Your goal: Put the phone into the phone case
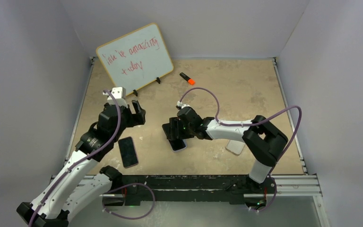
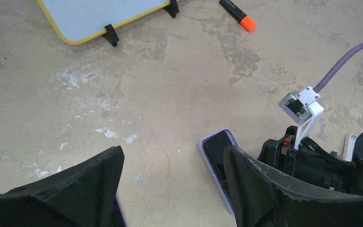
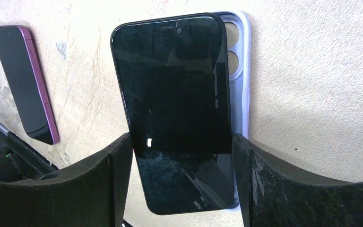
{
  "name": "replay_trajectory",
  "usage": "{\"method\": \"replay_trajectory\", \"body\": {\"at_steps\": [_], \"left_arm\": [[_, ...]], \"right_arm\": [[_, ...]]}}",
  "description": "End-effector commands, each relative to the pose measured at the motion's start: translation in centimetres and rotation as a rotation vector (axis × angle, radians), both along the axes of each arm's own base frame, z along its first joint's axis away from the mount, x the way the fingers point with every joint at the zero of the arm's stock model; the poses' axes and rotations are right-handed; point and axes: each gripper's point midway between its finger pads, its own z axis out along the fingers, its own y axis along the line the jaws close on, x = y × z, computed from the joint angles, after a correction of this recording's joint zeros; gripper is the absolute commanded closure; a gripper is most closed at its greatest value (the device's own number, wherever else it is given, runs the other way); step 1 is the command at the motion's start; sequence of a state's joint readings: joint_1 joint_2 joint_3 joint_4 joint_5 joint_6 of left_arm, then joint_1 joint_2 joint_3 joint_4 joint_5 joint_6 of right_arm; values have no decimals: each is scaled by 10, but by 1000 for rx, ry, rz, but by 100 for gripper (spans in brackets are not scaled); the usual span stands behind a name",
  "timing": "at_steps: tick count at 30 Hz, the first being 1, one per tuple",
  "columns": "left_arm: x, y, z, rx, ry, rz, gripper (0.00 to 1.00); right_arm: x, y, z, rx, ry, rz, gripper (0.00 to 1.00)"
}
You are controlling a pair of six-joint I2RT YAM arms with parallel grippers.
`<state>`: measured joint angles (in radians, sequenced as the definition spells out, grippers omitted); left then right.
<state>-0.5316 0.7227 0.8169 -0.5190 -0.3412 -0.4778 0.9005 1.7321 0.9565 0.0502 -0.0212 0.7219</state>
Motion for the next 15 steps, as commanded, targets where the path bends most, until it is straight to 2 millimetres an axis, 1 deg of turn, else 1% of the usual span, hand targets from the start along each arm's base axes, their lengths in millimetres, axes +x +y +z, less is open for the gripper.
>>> {"method": "replay_trajectory", "body": {"at_steps": [1, 3, 5, 7, 10, 12, 15], "left_arm": [[-3, -10, -11, -57, 36, -19, 20], [-5, -14, -14, -79, 53, -33, 21], [-8, -19, -13, -112, 66, -47, 22], [-11, -25, -12, -148, 74, -63, 23], [-11, -31, -16, -171, 86, -81, 24], [-12, -34, -19, -175, 98, -96, 24], [-13, -39, -16, -199, 102, -116, 24]], "right_arm": [[11, -2, 17, -1, -42, -48, 43], [10, -3, 15, -8, -33, -52, 39], [7, -2, 16, 2, -20, -51, 33], [7, -2, 24, 19, -26, -58, 28], [7, 0, 37, 49, -41, -59, 18], [4, -3, 41, 43, -32, -56, 16], [-2, -5, 47, 53, -17, -42, 13]]}}
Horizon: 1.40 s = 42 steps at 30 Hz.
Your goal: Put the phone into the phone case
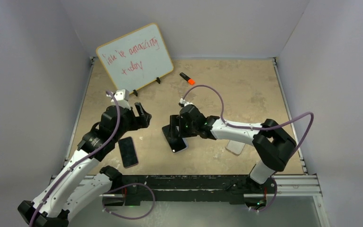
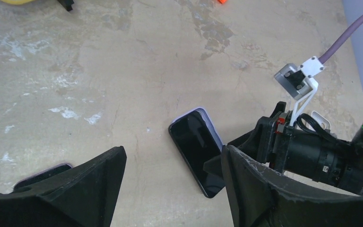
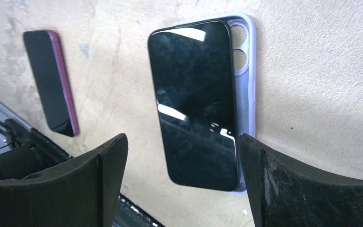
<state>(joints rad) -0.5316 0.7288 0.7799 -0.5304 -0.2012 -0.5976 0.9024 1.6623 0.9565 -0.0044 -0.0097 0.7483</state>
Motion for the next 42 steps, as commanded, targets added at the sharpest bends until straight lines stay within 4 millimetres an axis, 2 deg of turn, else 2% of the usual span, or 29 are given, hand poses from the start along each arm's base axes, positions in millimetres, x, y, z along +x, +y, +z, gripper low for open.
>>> {"method": "replay_trajectory", "body": {"at_steps": [1, 6, 13, 21, 26, 30, 35, 42], "left_arm": [[-1, -14, 5, -77, -4, -39, 24], [2, -22, 1, -92, 11, -55, 26], [4, -48, -46, -95, 175, -140, 31], [0, -80, -101, -231, 299, -197, 42], [-1, -92, -125, -294, 343, -213, 48], [1, -99, -139, -310, 379, -225, 58], [2, -100, -153, -296, 410, -216, 59], [1, -108, -168, -307, 457, -240, 65]], "right_arm": [[-2, 0, 29, 48, -10, -9, 12], [5, -7, 36, 38, -58, 10, 18], [16, -26, 30, 16, -68, 45, 38], [24, -33, 10, 72, -19, 91, 40], [16, -34, -5, 97, 13, 118, 46], [8, -36, -16, 99, 40, 143, 51], [-5, -45, -26, 101, 59, 139, 51], [-17, -46, -35, 154, 95, 117, 57]]}}
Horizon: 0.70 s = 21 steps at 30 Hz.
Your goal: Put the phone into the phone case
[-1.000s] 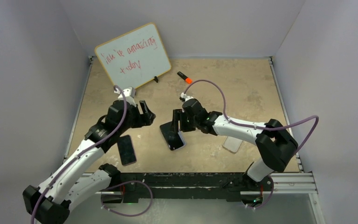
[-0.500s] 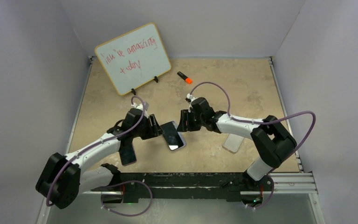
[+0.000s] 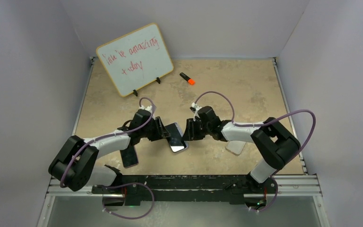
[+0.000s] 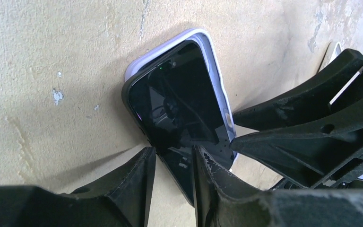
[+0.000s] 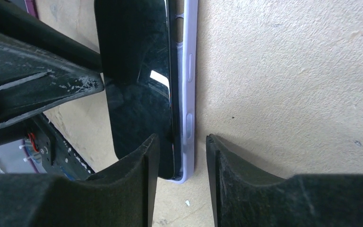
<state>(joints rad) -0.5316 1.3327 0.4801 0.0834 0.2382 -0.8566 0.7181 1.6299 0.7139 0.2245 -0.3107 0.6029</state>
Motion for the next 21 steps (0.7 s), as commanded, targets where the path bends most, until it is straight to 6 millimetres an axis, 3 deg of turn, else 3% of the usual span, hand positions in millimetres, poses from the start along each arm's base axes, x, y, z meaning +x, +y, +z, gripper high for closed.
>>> {"method": "replay_trajectory", "body": {"at_steps": [1, 4, 12, 16, 21], "left_arm": [[6, -13, 6, -50, -21, -22, 64], [9, -17, 4, -34, -13, -54, 66], [9, -44, 26, -115, -25, -151, 73], [1, -44, 30, -82, 5, -210, 63], [-19, -20, 22, 52, 94, -233, 54]], "right_arm": [[-12, 0, -3, 42, 55, -17, 58], [-18, 4, 0, 93, 109, -57, 60], [-28, 10, 8, 135, 128, -109, 64], [-33, 2, 8, 140, 142, -151, 62], [-29, -10, 12, 109, 99, -198, 60]]}}
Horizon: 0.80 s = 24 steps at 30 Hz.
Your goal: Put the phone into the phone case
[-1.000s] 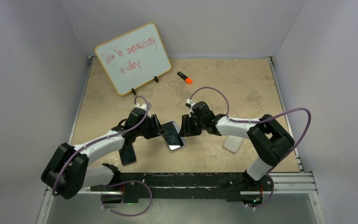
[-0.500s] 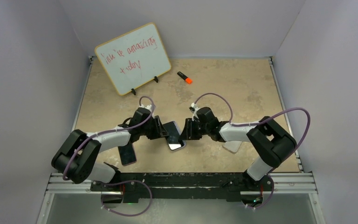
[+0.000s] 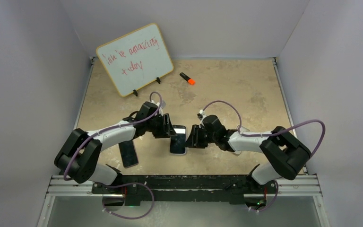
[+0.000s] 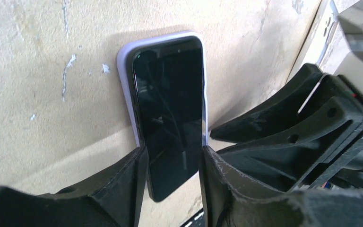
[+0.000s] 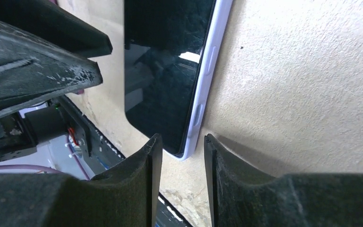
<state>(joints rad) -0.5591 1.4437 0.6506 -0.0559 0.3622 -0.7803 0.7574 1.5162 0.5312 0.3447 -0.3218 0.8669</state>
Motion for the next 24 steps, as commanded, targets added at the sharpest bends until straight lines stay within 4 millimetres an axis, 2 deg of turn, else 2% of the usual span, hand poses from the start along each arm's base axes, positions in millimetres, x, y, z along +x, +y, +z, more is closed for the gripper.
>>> {"method": "replay_trajectory", "body": {"at_steps": [1, 7, 13, 19, 24], "left_arm": [[-20, 12, 9, 61, 27, -64, 54], [-39, 1, 10, -66, 44, -109, 54], [-45, -2, 4, -100, 64, -120, 59], [-47, -12, 1, -110, 87, -178, 70], [-52, -17, -1, -108, 105, -180, 84]], "right_arm": [[8, -6, 10, -4, -40, -68, 59], [-5, -6, 7, 12, 0, -59, 57], [-11, -3, 6, 28, 14, -49, 60], [-14, 4, 5, 54, 35, -43, 64], [-13, 12, 6, 57, 36, -19, 64]]}}
